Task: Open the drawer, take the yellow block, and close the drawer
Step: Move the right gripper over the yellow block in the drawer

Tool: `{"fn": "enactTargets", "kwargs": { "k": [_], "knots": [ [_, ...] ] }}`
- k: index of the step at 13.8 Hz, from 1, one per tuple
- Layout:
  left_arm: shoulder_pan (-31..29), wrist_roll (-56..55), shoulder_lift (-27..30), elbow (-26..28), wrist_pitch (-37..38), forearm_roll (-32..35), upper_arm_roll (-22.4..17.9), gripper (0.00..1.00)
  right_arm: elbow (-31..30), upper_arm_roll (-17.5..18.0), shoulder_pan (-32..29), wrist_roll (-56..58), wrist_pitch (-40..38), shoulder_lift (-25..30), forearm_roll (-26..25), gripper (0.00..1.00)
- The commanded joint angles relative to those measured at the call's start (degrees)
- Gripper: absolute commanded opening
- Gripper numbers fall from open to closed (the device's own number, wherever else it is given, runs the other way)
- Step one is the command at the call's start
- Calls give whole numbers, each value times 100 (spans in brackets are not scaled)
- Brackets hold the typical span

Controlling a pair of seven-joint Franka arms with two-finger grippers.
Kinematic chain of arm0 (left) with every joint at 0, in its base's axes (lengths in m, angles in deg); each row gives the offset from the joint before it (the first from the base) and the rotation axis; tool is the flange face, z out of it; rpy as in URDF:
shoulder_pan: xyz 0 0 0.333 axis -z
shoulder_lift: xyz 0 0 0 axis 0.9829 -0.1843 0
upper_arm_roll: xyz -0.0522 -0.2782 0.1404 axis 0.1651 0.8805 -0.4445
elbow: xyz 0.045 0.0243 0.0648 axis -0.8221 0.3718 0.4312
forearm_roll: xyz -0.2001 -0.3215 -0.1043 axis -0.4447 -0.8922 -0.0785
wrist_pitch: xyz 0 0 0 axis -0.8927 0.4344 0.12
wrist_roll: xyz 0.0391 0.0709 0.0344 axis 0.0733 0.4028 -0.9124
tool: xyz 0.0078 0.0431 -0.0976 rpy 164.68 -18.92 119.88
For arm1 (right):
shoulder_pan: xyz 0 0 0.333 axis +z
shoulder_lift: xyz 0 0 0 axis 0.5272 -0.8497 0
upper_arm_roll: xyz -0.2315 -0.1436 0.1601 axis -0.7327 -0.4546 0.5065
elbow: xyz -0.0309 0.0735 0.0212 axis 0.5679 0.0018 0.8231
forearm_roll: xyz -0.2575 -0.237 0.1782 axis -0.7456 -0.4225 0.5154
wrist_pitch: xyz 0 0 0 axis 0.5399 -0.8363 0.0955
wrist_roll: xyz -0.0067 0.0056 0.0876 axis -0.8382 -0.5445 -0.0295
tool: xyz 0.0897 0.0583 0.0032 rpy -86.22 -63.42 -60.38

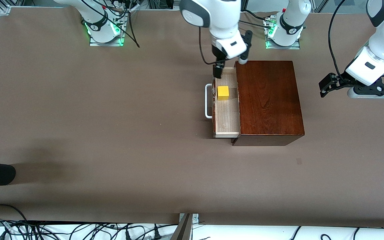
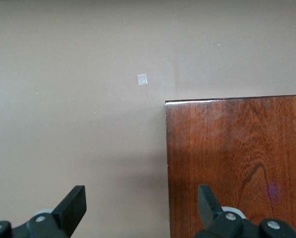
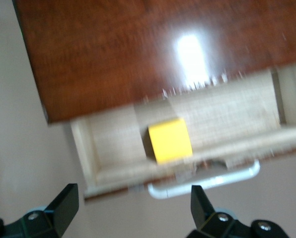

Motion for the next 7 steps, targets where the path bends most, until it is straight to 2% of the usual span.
{"fn": "enactTargets", "kwargs": {
  "k": [1,7],
  "knots": [
    [-33,-86,-96,-200,154,-66,68,100,457,-36,106,564,145,-429,-185,100],
    [-41,-77,-175,-323,198,-65,59,100,457,-45,106,1032,5,-588,-432,100]
  ]
}}
